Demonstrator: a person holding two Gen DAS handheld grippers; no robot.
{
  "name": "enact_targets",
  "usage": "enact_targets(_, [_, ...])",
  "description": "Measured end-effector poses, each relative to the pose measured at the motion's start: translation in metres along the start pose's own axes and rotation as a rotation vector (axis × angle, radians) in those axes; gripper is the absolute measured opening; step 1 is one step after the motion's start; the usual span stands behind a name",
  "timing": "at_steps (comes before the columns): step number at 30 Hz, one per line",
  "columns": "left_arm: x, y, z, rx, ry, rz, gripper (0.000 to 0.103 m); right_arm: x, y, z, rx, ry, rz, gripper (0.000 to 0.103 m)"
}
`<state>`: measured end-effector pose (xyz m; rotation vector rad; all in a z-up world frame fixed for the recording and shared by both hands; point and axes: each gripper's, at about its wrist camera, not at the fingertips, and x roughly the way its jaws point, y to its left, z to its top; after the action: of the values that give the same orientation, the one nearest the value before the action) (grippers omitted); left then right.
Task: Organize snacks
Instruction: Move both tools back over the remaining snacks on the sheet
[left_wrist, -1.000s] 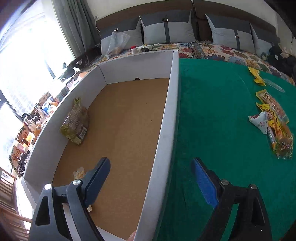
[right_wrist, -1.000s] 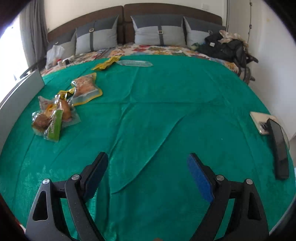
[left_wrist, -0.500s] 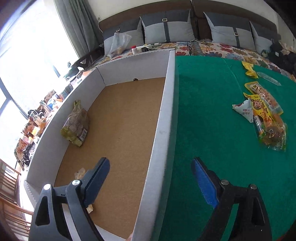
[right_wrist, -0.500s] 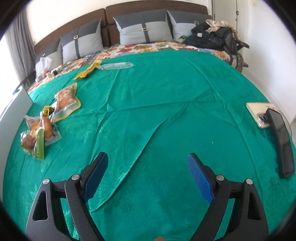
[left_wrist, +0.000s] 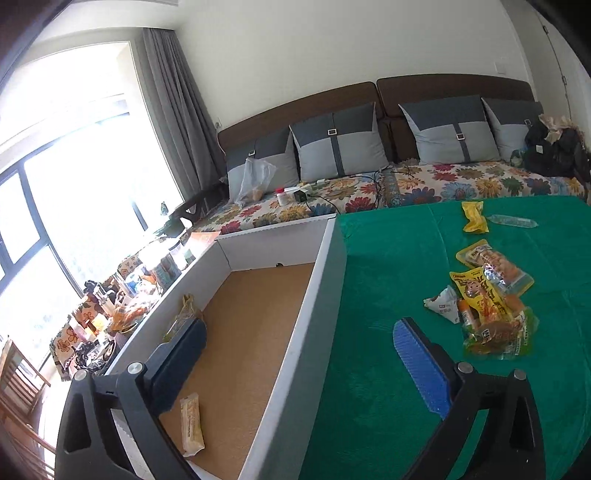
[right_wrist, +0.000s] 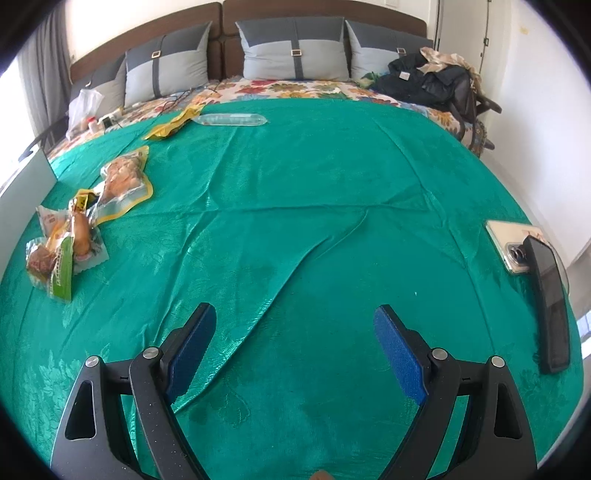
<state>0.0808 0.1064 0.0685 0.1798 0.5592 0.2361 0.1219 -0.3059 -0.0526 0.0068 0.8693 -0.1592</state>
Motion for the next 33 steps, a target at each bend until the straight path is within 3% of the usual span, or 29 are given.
enact_targets(5, [0.002, -0.061, -0.013, -0.011, 0.121, -0.261, 0.103, 0.003, 0.001, -0.001, -0.02, 0.018, -0.01, 0.09])
enact_targets(9, [0.036, -0.106, -0.042, 0.031, 0.274, -0.351, 0.103, 0.007, -0.001, -0.002, -0.019, 0.041, -0.014, 0.09])
enact_targets(13, [0.067, -0.125, -0.065, -0.01, 0.367, -0.363, 0.103, 0.009, -0.001, -0.004, -0.023, 0.054, -0.021, 0.09])
enact_targets(21, [0.114, -0.126, -0.085, -0.052, 0.433, -0.265, 0.103, 0.014, 0.003, -0.006, -0.041, 0.07, -0.014, 0.09])
enact_targets(24, [0.119, -0.116, -0.089, -0.126, 0.424, -0.28, 0.103, 0.015, 0.001, -0.007, -0.033, 0.071, -0.003, 0.09])
enact_targets(33, [0.119, -0.113, -0.091, -0.133, 0.377, -0.271, 0.103, 0.018, -0.003, -0.008, 0.012, 0.064, 0.018, 0.094])
